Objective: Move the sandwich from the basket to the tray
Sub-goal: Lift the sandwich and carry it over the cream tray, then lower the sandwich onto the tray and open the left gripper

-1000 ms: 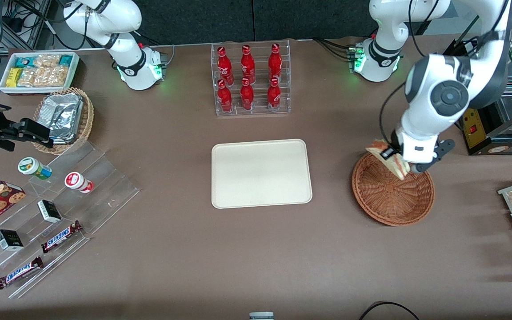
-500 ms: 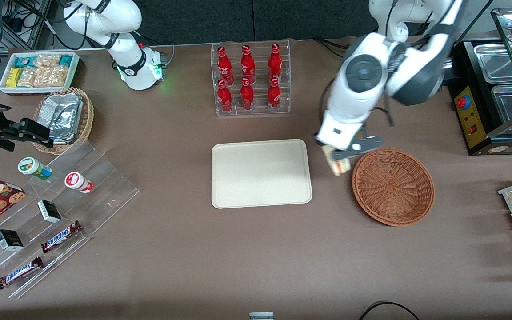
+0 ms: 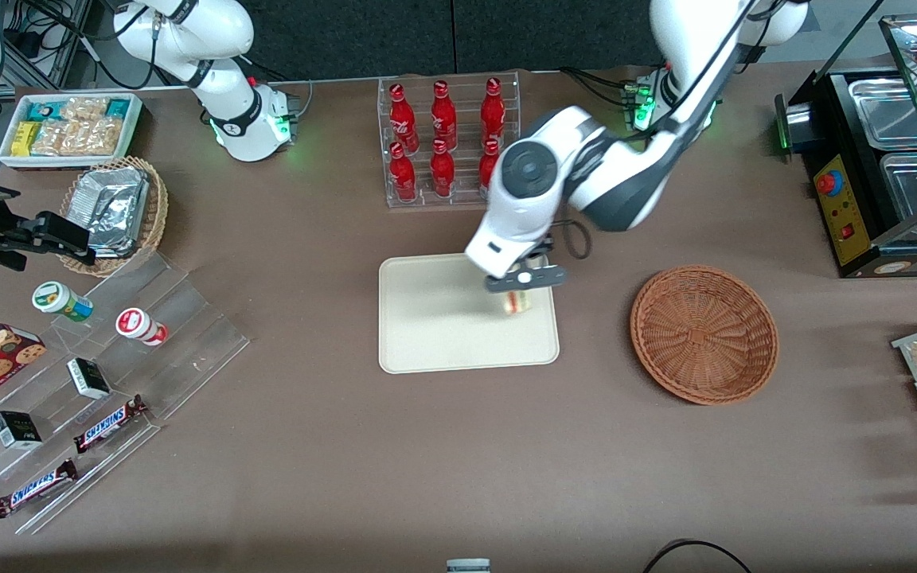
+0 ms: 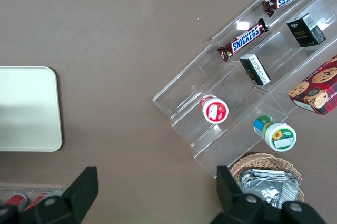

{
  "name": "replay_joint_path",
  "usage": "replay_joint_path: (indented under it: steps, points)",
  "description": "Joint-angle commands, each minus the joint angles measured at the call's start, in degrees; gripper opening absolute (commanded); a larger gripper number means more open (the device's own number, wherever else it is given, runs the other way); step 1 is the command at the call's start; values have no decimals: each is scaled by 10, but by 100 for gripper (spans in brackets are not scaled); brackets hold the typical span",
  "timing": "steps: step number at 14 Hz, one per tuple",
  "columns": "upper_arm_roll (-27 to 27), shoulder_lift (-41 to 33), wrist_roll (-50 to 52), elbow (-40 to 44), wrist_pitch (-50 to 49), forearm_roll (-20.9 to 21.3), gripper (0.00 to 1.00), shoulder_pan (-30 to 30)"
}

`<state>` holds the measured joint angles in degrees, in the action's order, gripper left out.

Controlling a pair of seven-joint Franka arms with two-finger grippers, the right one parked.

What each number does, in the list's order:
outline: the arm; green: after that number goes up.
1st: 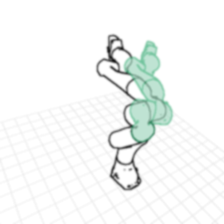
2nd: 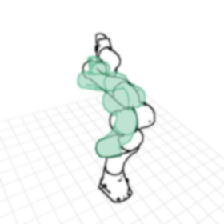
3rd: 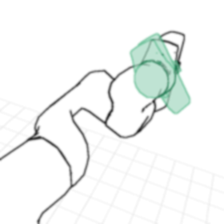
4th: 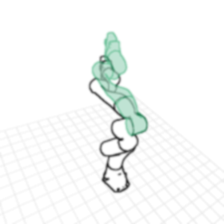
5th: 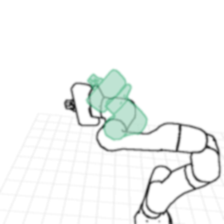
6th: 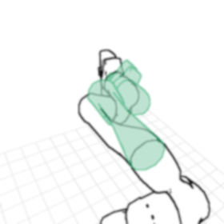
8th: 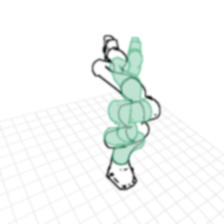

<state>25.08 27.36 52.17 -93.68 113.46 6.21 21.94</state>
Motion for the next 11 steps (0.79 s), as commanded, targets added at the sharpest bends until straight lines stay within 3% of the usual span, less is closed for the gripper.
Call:
replay_joint_path:
  steps: [1,5,11]
  points:
    - [-5,74,11,68,8,33,0,30]
    - [-7,127,28,77,49,81,0,52]
    - [-10,158,39,78,108,100,0,64]
